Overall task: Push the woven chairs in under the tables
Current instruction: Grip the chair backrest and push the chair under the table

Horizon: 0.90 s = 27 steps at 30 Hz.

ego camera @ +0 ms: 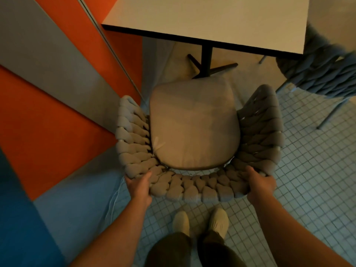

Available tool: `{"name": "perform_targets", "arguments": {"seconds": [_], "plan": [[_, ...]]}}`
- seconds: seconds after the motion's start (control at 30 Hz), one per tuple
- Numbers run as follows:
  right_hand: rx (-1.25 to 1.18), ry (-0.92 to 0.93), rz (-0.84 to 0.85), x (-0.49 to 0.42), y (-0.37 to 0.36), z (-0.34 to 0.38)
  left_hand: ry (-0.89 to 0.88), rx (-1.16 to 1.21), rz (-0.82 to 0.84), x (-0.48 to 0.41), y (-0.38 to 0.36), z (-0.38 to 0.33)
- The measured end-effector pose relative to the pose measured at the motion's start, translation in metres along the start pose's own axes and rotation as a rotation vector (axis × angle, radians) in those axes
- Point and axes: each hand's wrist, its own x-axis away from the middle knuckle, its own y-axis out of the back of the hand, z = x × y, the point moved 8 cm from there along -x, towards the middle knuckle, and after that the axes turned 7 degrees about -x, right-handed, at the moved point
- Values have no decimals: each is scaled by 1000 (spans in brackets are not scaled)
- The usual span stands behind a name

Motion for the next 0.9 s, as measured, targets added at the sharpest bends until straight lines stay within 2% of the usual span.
{"name": "perform_targets", "arguments": {"seconds": [0.13,0.43,0.6,0.9], "plan": [[53,8,-62,-21,4,-8,11,20,-5,0,1,0],[30,44,-145,4,-8,-18,-6,-54,-14,-26,5,-24],[-35,23,-161,25,-21,-42,-38,-115,57,-52,8,-54],[-163,-25,-214,55,-42,-87,11,-268,158,-89,15,-95]]}}
